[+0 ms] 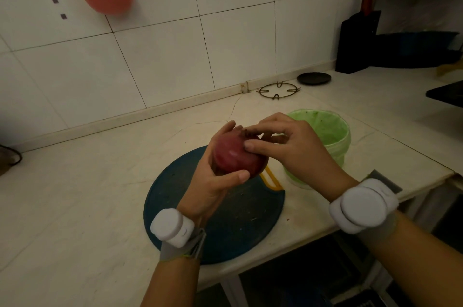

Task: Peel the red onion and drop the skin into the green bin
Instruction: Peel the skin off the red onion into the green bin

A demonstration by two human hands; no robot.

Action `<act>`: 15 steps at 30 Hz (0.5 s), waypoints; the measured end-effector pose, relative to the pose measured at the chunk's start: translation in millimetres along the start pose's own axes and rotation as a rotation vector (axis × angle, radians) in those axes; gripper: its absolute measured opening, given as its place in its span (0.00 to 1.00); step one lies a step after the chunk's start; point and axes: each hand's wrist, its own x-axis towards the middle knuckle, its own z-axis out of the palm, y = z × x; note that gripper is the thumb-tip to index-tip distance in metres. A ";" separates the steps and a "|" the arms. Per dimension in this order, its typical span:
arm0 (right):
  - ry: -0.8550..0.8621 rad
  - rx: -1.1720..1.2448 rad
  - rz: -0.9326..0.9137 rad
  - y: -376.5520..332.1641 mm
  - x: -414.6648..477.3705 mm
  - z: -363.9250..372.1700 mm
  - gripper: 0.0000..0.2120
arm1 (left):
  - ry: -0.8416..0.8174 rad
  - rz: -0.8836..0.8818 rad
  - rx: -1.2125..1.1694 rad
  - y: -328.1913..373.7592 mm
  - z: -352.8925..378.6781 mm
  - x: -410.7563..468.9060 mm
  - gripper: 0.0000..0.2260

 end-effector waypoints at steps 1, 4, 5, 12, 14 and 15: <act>0.029 0.016 0.015 1.1 0.3 1.6 0.09 | 0.000 0.000 0.041 -0.8 -0.6 -0.2 0.41; 0.073 0.033 0.039 4.2 0.9 6.6 0.07 | 0.033 0.010 0.102 -2.2 -1.2 -3.0 0.39; 0.080 0.017 0.032 4.5 0.7 8.7 0.06 | 0.046 0.012 0.097 -2.2 -0.3 -4.0 0.39; 0.065 -0.151 -0.224 4.4 -1.0 15.6 0.02 | 0.075 0.022 -0.019 -11.1 4.5 -8.3 0.43; 0.026 -0.168 -0.280 3.2 0.8 13.3 0.03 | 0.036 0.002 -0.087 -11.9 5.1 -9.7 0.44; -0.002 -0.171 -0.294 2.6 2.1 11.7 0.03 | 0.014 -0.006 -0.114 -12.2 4.8 -10.0 0.44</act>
